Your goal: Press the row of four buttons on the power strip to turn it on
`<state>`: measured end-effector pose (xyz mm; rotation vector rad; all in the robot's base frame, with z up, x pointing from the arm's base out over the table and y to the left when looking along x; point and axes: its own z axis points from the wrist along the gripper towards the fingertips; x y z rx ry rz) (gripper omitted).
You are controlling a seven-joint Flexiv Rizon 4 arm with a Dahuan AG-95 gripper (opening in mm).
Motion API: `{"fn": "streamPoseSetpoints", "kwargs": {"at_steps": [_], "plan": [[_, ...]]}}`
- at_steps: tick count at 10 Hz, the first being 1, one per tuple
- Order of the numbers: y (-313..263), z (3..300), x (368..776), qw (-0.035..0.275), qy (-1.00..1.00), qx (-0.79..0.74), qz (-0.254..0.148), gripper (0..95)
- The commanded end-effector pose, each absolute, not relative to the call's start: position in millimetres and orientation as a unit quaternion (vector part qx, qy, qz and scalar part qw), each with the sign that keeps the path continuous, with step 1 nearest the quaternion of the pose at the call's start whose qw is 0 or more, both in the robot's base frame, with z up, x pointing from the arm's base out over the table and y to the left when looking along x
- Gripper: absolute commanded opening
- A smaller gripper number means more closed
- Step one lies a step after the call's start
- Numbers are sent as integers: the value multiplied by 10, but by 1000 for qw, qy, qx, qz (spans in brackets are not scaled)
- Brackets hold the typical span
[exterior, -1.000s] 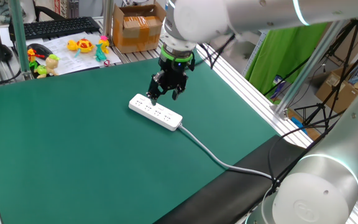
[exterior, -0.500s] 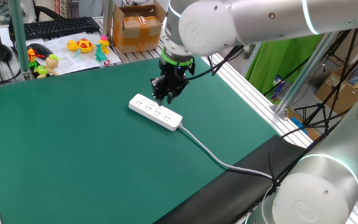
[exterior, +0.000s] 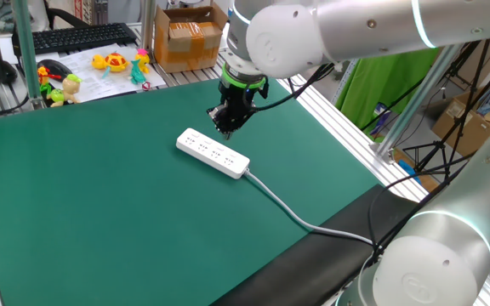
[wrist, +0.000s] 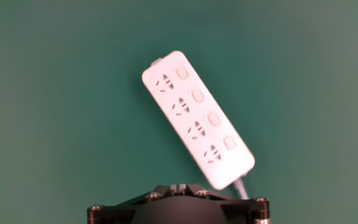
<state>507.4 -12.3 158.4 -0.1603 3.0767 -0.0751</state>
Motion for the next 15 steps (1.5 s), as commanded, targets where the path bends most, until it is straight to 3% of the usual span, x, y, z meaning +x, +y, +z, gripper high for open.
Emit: {"fn": "streamPoseSetpoints", "kwargs": {"at_steps": [1,5,15], "plan": [[-317,1560,5267,12,992,-122,-10,0],[-479,1480,5454,16,992,-122,-3,0],[-894,1177,5391,27,992,-122,-10,0]]}}
